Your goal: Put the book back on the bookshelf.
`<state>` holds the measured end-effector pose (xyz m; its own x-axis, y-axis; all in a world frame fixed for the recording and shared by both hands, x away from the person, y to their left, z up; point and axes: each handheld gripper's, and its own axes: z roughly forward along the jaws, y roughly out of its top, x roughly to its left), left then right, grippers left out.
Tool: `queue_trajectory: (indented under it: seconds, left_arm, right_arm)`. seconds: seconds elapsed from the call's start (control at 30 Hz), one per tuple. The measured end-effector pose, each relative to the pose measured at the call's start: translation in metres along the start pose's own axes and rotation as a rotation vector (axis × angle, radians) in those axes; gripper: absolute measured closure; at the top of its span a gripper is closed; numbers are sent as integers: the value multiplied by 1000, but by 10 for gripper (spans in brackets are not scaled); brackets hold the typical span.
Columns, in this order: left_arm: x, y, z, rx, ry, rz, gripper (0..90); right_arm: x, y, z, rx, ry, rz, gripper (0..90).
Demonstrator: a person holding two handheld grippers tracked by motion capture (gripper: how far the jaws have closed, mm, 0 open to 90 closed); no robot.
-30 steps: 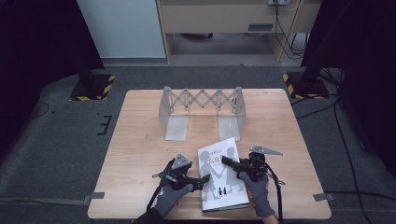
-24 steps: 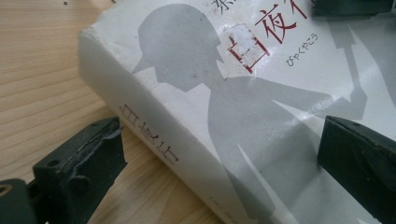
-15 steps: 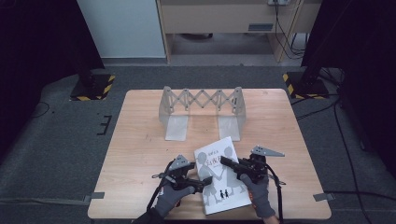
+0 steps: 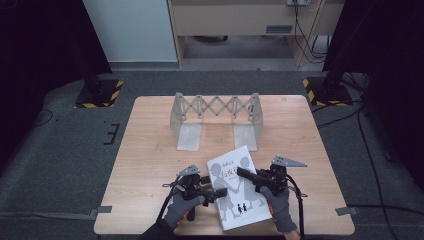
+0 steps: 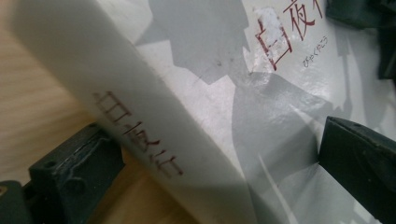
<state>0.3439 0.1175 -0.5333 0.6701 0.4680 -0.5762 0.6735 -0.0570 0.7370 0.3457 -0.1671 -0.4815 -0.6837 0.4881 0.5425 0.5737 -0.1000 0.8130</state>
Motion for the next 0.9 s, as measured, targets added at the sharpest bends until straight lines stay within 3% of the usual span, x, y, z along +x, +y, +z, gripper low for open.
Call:
queue_trajectory:
  seconds: [0.03,0.13,0.23,0.43,0.53,0.73,0.8,0.9]
  left_arm:
    - [0,0,0,-1,-15,-6,0]
    - [0,0,0,8,-8,-11,0]
    - [2,-1,-1,35,4,-47,9]
    - [7,-1,-3,41,56,-57,89]
    - [8,-2,-2,50,67,-58,98]
    - [11,-4,0,65,72,-96,103]
    - [10,-5,0,68,81,-80,112]
    - [9,-5,0,71,97,-70,120]
  right_arm:
    - [1,0,0,2,11,-6,796]
    - [1,1,1,7,15,-9,794]
    - [-3,1,4,36,-1,15,763]
    - [-4,-2,8,63,-174,-111,575]
    - [-6,-5,11,97,-234,-136,516]
    - [-7,-11,18,135,-290,-193,394]
    - [-9,-12,18,140,-336,-215,342]
    - [-15,-13,12,159,-370,-206,341]
